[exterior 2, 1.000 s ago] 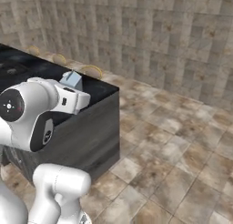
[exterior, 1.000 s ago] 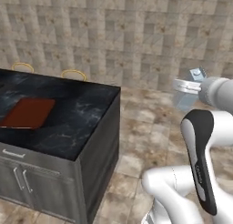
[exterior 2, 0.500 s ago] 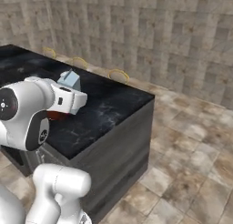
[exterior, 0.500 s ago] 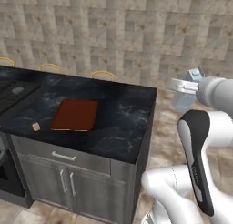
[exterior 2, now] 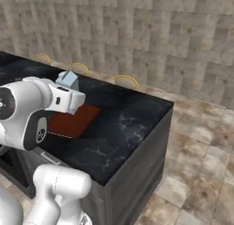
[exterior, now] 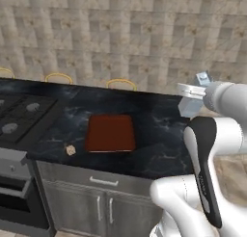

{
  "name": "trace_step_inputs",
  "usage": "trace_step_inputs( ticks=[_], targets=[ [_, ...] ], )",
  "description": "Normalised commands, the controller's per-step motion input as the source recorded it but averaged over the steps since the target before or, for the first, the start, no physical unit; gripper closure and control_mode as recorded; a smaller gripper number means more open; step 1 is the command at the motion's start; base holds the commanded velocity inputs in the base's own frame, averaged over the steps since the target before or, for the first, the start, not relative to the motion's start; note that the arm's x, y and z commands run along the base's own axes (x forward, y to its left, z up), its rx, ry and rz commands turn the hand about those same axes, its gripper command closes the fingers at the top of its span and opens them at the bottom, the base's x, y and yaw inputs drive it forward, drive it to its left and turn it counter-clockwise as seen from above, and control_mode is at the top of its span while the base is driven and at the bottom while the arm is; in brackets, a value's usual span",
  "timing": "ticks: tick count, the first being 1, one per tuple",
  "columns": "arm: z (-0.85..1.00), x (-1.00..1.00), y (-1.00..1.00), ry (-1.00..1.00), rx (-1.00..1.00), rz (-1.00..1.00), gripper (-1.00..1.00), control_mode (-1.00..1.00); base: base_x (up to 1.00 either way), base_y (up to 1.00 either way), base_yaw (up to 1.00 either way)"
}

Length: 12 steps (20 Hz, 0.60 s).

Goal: Take out the milk from the fridge and place it on the tray on the counter. Then take the sugar cube near the tray and place it in the tray.

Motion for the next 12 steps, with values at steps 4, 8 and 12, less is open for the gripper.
trace_step_inputs(
  ticks=[4,8,12],
  targets=[
    [0.00,0.00,0.00,0.00,0.00,0.00,1.00,1.00,0.03,0.94,-0.40],
    [0.00,0.00,0.00,0.00,0.00,0.00,1.00,1.00,0.05,0.85,-0.45],
    [0.00,0.00,0.00,0.00,0.00,0.00,1.00,1.00,-0.16,1.00,-0.29]
  ],
)
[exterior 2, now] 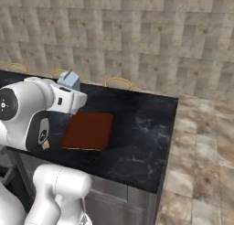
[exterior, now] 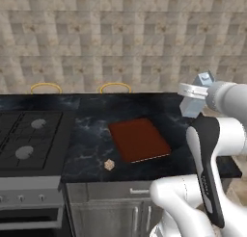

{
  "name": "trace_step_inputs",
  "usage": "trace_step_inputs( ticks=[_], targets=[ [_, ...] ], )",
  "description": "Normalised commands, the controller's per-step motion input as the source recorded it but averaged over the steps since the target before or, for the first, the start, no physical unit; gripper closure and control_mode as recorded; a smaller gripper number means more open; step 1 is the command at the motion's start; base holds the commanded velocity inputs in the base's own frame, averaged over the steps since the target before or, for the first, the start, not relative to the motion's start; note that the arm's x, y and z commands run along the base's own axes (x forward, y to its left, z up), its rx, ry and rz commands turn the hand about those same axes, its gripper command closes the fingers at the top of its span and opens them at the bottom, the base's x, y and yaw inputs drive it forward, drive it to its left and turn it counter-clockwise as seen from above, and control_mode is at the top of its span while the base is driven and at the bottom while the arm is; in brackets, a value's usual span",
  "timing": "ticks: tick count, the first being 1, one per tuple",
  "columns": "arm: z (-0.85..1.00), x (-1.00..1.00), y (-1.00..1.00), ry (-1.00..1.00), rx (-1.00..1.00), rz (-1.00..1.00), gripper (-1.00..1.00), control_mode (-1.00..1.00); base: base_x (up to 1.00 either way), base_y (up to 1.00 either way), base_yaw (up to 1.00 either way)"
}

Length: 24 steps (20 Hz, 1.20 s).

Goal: Take out the milk from the fridge and place it on the tray on the counter. Then take the sugar cube near the tray and place it in the tray.

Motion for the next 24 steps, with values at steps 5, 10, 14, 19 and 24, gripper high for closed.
trace_step_inputs(
  ticks=[5,10,14,19,24],
  targets=[
    [0.00,0.00,0.00,0.00,0.00,0.00,1.00,1.00,-0.02,0.79,-0.32],
    [0.00,0.00,0.00,0.00,0.00,0.00,1.00,1.00,0.00,-0.24,-0.12],
    [0.00,0.00,0.00,0.00,0.00,0.00,1.00,1.00,0.34,-0.49,-0.01],
    [0.00,0.00,0.00,0.00,0.00,0.00,1.00,1.00,0.96,0.03,0.03],
    [0.00,0.00,0.00,0.00,0.00,0.00,1.00,1.00,0.71,0.17,0.09]
  ],
)
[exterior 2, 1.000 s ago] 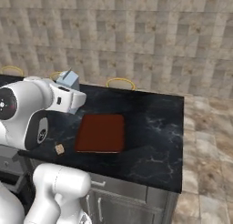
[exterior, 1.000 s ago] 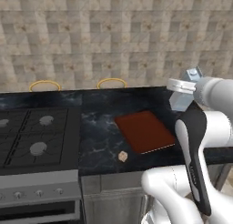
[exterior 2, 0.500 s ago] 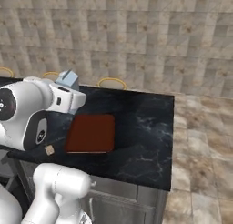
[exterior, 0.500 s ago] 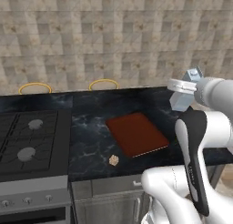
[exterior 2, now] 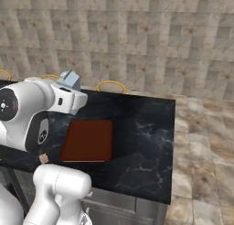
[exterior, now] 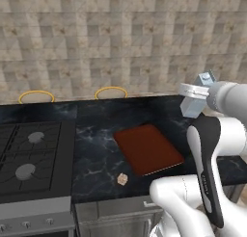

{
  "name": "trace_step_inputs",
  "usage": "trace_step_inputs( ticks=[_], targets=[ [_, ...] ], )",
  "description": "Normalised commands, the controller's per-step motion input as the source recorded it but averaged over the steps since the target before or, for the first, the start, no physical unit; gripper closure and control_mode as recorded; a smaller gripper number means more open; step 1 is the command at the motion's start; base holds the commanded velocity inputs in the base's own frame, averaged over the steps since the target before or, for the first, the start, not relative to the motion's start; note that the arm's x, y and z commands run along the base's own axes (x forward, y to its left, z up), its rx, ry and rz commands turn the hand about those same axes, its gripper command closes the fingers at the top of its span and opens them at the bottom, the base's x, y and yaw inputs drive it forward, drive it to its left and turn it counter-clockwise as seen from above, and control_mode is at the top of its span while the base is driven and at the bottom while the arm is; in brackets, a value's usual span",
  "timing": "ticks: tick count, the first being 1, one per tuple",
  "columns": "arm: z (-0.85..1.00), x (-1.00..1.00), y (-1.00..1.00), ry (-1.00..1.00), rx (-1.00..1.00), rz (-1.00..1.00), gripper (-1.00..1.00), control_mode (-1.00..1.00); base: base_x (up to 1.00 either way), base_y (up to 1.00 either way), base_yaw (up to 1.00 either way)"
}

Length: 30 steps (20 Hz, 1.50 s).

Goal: Take out the milk from the fridge and place it on the tray on the counter. Then take the sugar cube near the tray and place it in the tray.

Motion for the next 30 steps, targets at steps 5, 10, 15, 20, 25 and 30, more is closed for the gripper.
trace_step_inputs(
  ticks=[5,10,15,20,25,30],
  targets=[
    [0.00,0.00,0.00,0.00,0.00,0.00,1.00,1.00,0.55,0.30,0.09],
    [0.00,0.00,0.00,0.00,0.00,0.00,1.00,1.00,0.58,0.36,0.13],
    [-0.51,0.73,0.38,0.15,0.01,0.11,1.00,-1.00,0.00,0.00,0.00],
    [-0.65,0.58,0.35,0.04,0.00,0.12,1.00,-1.00,0.00,0.00,0.00],
    [-0.58,0.45,0.24,0.01,0.00,0.12,1.00,-1.00,0.00,0.00,0.00],
    [-0.51,0.30,0.02,-0.01,0.00,0.24,1.00,-1.00,0.00,0.00,0.00]
  ],
)
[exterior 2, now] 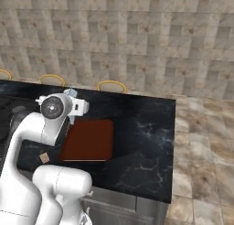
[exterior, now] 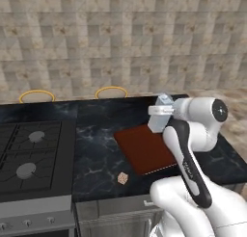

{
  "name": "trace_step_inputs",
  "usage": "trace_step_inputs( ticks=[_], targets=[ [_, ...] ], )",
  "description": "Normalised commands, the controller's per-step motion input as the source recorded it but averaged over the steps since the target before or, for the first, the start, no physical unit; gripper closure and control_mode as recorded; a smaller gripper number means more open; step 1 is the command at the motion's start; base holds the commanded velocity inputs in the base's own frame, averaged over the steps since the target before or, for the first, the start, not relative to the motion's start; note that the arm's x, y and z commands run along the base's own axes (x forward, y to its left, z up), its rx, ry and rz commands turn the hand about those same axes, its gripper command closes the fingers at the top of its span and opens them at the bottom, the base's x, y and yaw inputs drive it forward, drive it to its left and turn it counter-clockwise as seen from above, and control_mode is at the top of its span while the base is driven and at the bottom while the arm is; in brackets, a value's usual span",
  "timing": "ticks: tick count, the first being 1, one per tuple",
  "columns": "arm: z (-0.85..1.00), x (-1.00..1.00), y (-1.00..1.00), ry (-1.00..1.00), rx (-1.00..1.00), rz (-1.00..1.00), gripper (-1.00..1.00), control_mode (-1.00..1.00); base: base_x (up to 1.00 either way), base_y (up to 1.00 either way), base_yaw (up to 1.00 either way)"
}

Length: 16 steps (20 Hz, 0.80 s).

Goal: Take out the milk from the fridge and place it on the tray on the counter. Then take the sugar cube near the tray and place it in the tray.

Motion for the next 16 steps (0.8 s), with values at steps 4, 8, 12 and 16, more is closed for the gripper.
trace_step_inputs(
  ticks=[4,8,12,16],
  targets=[
    [-0.36,0.61,-0.01,0.00,-0.02,0.35,1.00,-1.00,0.00,0.00,0.00],
    [-0.35,0.85,0.00,0.03,-0.06,0.39,1.00,-1.00,0.00,0.00,0.00],
    [-0.26,0.90,0.00,0.00,-0.05,0.41,1.00,-1.00,0.00,0.00,0.00],
    [-0.19,0.72,0.01,0.00,-0.12,0.43,1.00,-1.00,0.00,0.00,0.00]
  ],
)
